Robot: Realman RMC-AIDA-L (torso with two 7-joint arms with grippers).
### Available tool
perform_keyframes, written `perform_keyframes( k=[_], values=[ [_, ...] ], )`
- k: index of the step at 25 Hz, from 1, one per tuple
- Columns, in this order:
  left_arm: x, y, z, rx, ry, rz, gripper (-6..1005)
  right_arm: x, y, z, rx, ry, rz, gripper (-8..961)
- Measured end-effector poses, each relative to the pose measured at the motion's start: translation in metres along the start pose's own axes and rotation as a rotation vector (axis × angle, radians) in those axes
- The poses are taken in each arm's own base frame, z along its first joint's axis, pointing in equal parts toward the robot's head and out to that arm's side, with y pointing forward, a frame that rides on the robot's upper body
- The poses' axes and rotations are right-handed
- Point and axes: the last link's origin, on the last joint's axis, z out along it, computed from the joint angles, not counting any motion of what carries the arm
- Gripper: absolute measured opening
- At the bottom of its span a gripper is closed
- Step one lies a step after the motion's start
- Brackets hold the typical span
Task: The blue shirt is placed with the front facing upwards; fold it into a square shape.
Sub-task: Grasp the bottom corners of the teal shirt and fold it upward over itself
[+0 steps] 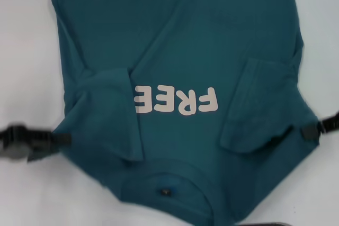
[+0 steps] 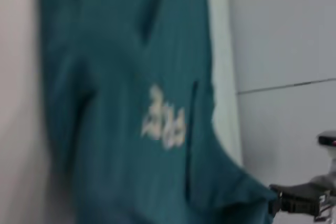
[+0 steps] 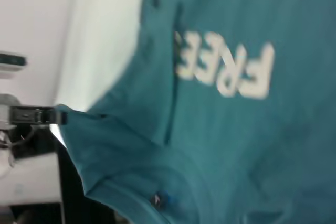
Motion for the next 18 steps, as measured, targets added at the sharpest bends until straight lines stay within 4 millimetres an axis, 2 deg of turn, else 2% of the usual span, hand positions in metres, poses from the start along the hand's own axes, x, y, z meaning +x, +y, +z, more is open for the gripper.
perform_keyframes(
  k=[5, 12, 18],
  values=[
    [0.041, 0.02, 0.011, -0.015, 0.039, 0.032, 12, -0.013, 0.005, -0.021, -0.04, -0.133, -0.026, 31],
    [0.097, 0.036, 0.035, 0.043, 0.125, 0.05, 12, -0.035, 0.007, -0.057, -0.036, -0.358, -0.043, 31],
    [0.139, 0.052, 0.059, 0.086, 0.195, 0.108, 12, -0.067, 0.007, -0.063, 0.018, -0.481, -0.057, 31]
  ],
)
